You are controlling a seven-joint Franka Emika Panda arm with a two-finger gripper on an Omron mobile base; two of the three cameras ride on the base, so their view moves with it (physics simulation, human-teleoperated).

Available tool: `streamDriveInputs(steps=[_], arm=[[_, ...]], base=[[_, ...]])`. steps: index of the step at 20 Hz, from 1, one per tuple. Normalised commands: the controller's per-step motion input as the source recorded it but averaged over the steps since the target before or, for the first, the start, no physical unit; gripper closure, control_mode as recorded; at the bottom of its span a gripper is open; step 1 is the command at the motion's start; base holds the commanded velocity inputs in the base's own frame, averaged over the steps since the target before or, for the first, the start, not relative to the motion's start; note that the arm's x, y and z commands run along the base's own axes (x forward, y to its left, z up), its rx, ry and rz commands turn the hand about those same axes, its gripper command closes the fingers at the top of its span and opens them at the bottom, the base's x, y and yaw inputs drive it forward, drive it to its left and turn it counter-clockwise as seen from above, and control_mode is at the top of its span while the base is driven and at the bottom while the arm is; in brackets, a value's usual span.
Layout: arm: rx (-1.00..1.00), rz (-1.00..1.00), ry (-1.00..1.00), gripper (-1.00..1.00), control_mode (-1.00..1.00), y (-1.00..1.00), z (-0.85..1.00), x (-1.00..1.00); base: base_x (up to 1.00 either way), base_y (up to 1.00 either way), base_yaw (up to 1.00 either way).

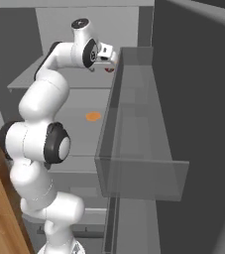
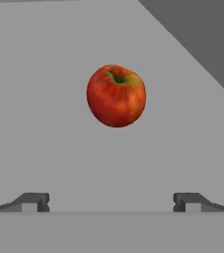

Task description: Pick the tangerine and apple from the fridge and place them on the plate next to the blender to make a fruit smoothie.

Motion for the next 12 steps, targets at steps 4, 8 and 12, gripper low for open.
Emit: streamDriveInputs(steps=[4,8,12], arm=[[0.00,0.00,0.00,-1.00,-1.00,-0.08,-0.04,0.40],[0.00,-0.01,0.00,-1.00,-1.00,-0.08,-0.09,0.43],[0.00,0.00,0.00,-1.00,-1.00,-0.03,-0.03,0.30]], base=[[0.00,0.00,0.00],[0.00,0.00,0.00],[0.00,0.00,0.00]])
